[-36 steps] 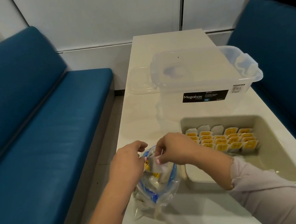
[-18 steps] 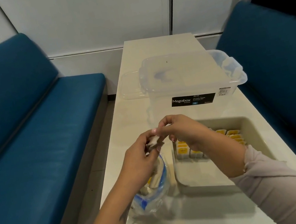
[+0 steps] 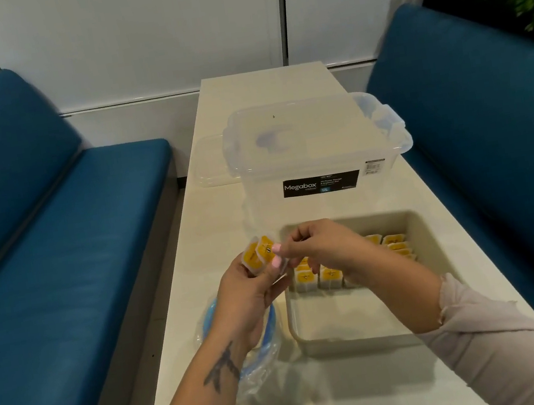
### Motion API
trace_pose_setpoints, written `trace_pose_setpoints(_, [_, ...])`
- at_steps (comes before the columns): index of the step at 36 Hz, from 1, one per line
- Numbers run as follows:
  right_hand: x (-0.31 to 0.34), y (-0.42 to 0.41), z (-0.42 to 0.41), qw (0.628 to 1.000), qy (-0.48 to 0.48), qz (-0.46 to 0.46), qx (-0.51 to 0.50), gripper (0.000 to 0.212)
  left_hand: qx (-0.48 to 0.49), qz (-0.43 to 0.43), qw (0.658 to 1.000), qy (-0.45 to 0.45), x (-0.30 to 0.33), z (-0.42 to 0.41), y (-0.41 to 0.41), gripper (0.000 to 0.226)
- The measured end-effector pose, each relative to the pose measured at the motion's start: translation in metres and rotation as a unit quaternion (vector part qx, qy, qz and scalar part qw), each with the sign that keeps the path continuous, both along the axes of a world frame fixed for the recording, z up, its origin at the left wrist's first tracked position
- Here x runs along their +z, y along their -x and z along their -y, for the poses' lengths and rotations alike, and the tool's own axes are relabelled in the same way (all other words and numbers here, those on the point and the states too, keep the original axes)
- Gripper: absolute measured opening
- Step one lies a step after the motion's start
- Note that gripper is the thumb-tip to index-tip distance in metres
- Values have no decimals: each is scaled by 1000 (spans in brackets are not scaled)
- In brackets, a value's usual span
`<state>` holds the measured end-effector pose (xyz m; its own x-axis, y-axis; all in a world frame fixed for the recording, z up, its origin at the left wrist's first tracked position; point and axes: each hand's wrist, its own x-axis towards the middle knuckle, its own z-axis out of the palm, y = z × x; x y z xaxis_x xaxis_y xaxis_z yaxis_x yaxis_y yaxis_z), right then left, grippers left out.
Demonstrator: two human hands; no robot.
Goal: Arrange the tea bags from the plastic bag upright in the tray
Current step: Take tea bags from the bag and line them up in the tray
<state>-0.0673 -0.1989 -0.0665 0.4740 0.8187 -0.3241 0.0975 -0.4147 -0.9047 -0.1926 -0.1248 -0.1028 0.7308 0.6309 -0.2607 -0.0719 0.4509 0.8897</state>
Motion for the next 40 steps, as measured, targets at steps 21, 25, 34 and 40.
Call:
trace_pose_setpoints(21, [0, -25, 17, 998, -33, -38, -27, 26, 20, 19, 991, 129, 4, 17, -19, 28])
trace_pose_setpoints(25, [-5, -28, 17, 990, -82, -100, -63, 35, 27, 27, 983, 178, 2, 20, -20, 31])
trace_pose_setpoints(34, [9, -37, 19, 994, -105, 17, -15, 25, 31, 34, 990, 134, 1, 20, -22, 43])
trace_pose_setpoints(40, [6, -31, 20, 993, -113, -5, -24, 30, 22, 37, 996, 81, 8, 17, -23, 27])
